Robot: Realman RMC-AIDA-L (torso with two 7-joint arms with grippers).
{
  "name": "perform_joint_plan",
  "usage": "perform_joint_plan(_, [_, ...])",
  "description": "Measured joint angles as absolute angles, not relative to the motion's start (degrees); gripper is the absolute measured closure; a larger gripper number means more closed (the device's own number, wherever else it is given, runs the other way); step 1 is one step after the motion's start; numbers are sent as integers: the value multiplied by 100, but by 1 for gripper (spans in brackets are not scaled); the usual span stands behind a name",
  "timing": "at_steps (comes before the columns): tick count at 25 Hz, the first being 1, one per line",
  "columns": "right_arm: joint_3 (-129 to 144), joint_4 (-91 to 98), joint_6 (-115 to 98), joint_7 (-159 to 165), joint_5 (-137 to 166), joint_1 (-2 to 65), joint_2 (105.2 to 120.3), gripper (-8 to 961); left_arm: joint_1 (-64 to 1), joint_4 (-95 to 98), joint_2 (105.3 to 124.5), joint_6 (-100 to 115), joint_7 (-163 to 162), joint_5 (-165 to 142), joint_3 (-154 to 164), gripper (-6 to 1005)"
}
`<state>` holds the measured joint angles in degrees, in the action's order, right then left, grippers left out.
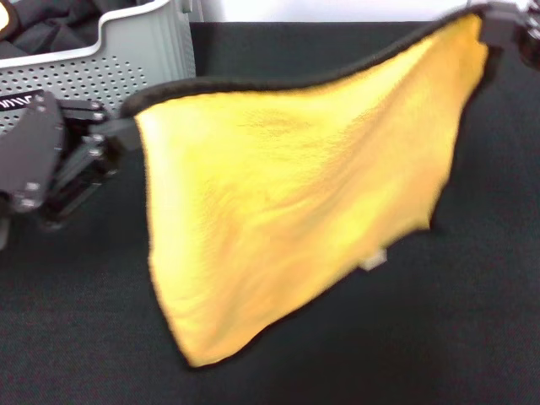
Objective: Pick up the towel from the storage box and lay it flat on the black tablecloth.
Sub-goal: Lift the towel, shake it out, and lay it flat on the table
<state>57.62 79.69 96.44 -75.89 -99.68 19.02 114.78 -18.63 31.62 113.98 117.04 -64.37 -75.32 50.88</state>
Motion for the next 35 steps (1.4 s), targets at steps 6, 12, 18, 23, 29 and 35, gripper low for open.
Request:
perform_joint_plan(6, [5811, 7732, 9947, -7557, -10263, 1657, 11455, 944, -1874, 3459, 10493, 11700, -7065, -6746, 6062, 981])
perform_joint_plan(12, [6335, 7417, 10070, -7526, -10336, 1581, 11419, 944, -1944, 3738, 10135, 11706, -7394, -7234, 6169, 980])
perform_joint_plan(18, [7101, 7360, 10117, -7567, -10449, 1324, 11413, 944, -1782, 4005, 9938, 11743, -7384, -7241, 6656, 978])
perform_joint_plan(23, [7654, 7454, 10154, -7571, -10944, 1127, 11255, 944, -1540, 4400, 9623, 11767, -7491, -6831, 7180, 977])
perform_joint_plan(29, [8294, 7506, 10207, -7532, -11910, 915, 10898, 944, -1402, 4938, 9316, 11778, -7904, -6272, 7482, 975])
perform_joint_plan(35, [8301, 6837, 10214, -7220, -12303, 1181, 10797, 943, -1464, 5008, 9307, 11713, -8125, -6405, 7261, 974])
